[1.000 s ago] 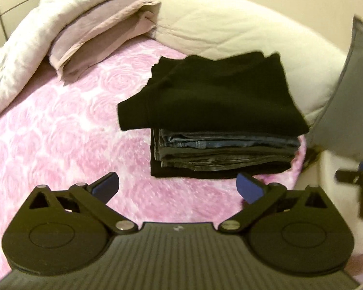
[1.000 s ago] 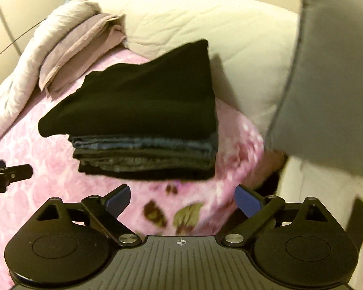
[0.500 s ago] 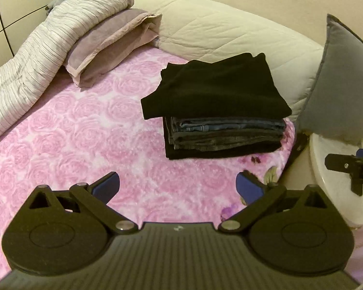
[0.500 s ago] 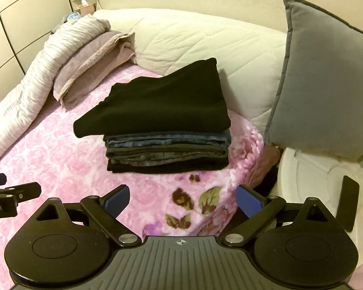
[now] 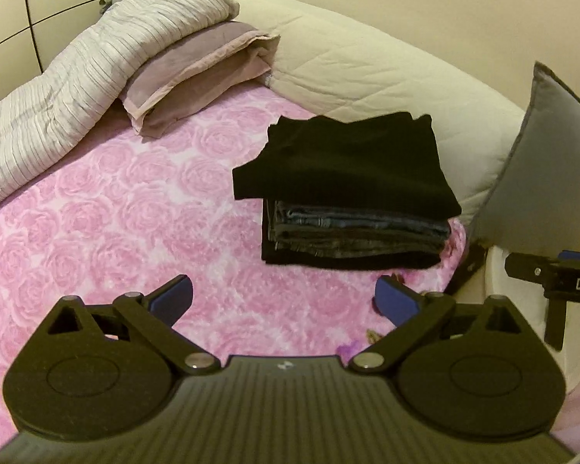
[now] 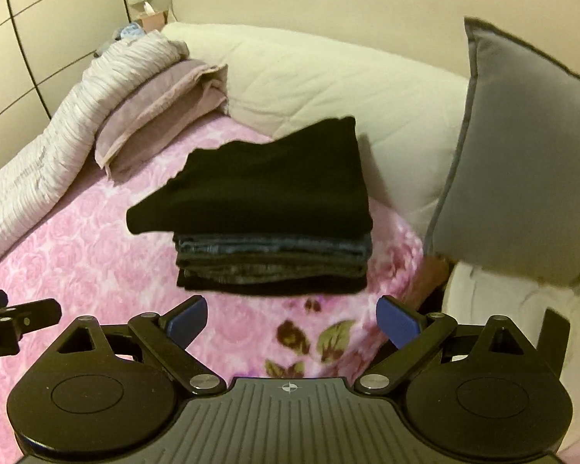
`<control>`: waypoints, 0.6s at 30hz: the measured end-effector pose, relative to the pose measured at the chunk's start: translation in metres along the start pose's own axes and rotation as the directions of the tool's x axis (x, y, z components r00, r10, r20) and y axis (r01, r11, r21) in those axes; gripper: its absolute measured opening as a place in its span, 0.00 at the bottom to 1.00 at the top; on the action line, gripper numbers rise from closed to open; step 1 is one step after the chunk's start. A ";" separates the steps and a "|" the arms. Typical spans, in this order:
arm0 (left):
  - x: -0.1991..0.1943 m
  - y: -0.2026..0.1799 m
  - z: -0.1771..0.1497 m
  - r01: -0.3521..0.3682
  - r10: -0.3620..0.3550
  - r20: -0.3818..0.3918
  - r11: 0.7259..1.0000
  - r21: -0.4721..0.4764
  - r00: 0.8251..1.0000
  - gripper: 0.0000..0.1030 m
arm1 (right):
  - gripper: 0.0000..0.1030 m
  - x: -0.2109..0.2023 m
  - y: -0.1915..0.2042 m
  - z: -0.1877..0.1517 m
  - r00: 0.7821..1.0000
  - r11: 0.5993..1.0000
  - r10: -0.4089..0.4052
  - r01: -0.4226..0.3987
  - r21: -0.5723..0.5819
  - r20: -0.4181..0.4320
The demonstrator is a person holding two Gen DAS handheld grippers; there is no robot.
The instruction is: Fold clothes
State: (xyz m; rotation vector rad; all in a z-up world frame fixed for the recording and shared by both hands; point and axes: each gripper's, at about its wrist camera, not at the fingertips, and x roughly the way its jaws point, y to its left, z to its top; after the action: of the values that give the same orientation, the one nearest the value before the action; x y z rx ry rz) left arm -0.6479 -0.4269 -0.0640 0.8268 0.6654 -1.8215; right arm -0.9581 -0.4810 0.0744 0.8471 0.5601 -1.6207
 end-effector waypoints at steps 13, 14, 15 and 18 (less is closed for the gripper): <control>0.008 -0.026 0.011 0.025 -0.025 -0.002 0.999 0.025 1.000 0.95 | 0.94 0.003 -0.017 0.001 1.000 1.000 -0.012 0.012 0.021 -0.028; 0.009 -0.027 0.010 0.024 -0.023 -0.003 0.999 0.033 1.000 0.95 | 0.94 0.004 -0.018 0.001 1.000 1.000 -0.010 0.011 0.024 -0.029; 0.009 -0.029 0.009 0.022 -0.022 -0.003 0.999 0.041 1.000 0.95 | 0.94 0.004 -0.018 0.000 0.999 1.000 -0.011 0.012 0.025 -0.031; 0.011 -0.033 0.007 0.020 -0.020 -0.006 0.998 0.062 1.000 0.95 | 0.94 0.005 -0.018 -0.002 0.999 1.000 -0.002 0.003 0.026 -0.038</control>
State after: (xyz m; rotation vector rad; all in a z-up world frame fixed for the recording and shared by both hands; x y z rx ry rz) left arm -0.6837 -0.4261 -0.0655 0.8690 0.6246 -1.8667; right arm -0.9756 -0.4786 0.0678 0.8984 0.5678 -1.6203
